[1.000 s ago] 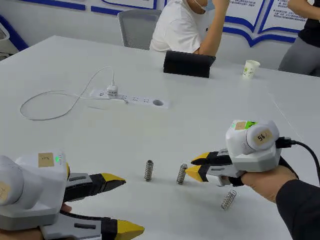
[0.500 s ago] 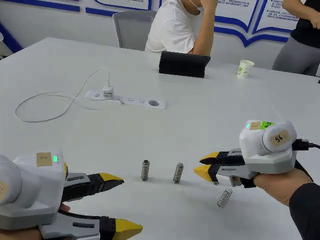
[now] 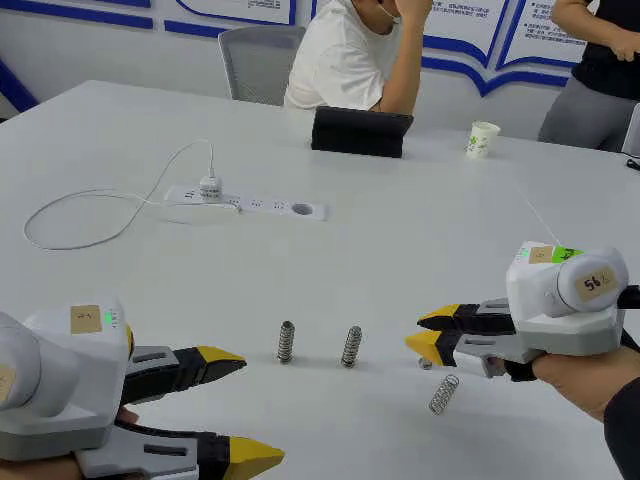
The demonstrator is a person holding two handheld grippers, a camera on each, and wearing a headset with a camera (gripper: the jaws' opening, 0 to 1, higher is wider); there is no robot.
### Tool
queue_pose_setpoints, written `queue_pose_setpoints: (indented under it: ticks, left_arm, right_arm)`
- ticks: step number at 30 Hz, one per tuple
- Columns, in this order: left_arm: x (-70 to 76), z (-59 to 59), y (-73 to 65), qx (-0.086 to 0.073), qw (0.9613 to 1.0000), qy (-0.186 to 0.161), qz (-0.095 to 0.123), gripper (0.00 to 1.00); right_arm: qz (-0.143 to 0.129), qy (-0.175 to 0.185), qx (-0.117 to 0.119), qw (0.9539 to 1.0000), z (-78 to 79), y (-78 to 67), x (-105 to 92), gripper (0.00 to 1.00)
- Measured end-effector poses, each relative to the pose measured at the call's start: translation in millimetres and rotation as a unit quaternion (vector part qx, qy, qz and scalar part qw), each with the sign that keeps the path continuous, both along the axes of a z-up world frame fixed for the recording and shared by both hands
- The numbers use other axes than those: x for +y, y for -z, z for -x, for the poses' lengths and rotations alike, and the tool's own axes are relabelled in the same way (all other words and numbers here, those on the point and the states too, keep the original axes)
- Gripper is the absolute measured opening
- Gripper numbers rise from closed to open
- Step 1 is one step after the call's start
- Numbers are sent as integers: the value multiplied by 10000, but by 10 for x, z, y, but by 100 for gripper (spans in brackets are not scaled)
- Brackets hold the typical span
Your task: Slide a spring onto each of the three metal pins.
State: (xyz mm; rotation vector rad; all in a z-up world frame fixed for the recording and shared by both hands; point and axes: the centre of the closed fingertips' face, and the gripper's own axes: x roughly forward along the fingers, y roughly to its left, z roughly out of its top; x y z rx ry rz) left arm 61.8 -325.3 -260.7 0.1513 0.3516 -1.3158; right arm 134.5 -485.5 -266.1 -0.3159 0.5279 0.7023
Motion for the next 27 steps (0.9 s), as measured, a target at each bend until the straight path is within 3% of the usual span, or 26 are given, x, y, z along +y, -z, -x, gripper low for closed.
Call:
queue_pose_setpoints:
  ticks: [16, 27]
  left_arm:
    - [-19, 15, -27, -34, 10000, 48, -8, 60]
    - [-26, 34, -27, -25, 10000, 74, -34, 60]
  right_arm:
    - [-84, 266, 10, 9996, 175, 35, -204, 21]
    - [-74, 370, 228, 9990, 289, 258, -304, 26]
